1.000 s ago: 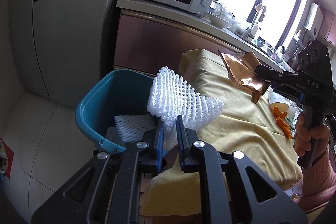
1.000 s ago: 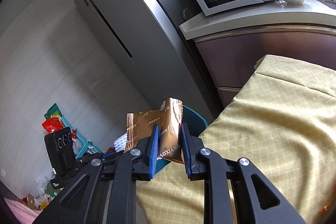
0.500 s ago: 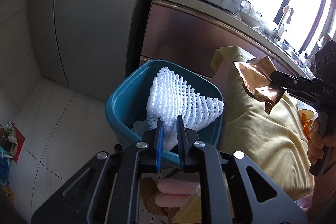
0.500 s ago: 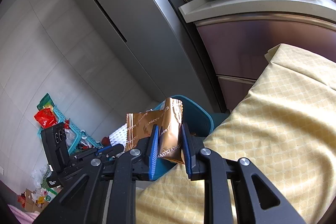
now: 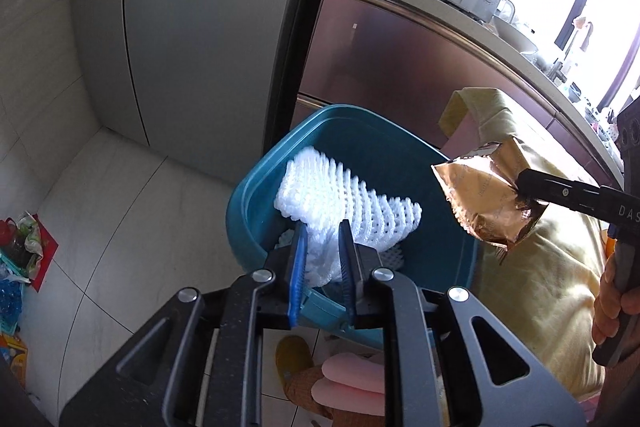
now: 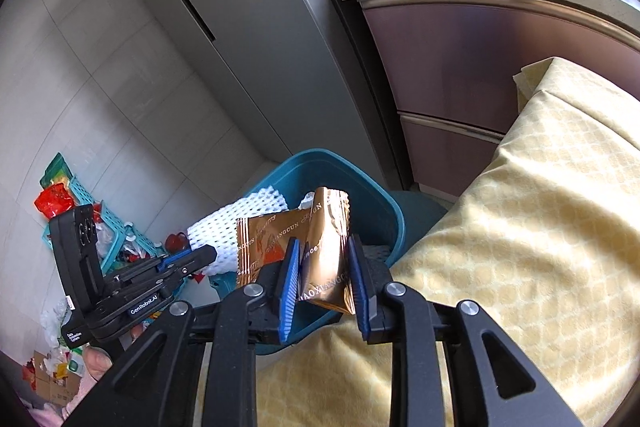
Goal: Collect trash
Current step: 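Open both tools to drop the foam net and gold wrapper into the bin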
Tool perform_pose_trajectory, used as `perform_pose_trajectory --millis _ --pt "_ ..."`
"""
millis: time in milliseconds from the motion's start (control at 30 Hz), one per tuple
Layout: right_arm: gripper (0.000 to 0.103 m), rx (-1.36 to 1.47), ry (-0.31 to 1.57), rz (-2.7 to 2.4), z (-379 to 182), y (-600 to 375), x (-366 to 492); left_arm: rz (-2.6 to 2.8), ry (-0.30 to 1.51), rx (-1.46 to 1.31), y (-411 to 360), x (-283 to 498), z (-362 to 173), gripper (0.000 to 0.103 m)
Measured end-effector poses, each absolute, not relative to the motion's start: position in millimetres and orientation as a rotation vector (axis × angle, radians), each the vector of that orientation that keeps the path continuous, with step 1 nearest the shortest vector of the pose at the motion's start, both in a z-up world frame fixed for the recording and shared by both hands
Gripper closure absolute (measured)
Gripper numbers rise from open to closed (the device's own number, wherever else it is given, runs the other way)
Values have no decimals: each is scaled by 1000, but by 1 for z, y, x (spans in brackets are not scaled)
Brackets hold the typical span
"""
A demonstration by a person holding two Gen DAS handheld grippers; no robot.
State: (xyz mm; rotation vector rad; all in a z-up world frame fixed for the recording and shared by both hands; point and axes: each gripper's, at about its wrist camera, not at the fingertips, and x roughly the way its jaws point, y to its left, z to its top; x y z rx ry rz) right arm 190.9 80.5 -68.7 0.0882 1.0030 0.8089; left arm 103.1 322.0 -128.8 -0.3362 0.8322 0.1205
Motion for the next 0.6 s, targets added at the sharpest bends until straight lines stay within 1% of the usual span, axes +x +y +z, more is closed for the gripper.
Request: perform_pose_trajectory --millis 67,133,233,267,300,600 --pt "77 74 1016 803 -73 86 192 126 839 -333 323 107 -132 86" --pt "67 68 1033 797 -77 90 195 133 848 -338 324 110 -135 82" --pt "66 69 1038 794 -81 93 195 133 845 -341 324 113 -136 76" --pt "66 73 1039 796 -81 92 195 136 842 -342 324 114 -137 72" --pt "66 76 1037 796 -82 92 193 135 842 -347 324 115 -137 71" --pt "66 116 1002 803 -74 70 187 103 820 -354 316 112 -136 70"
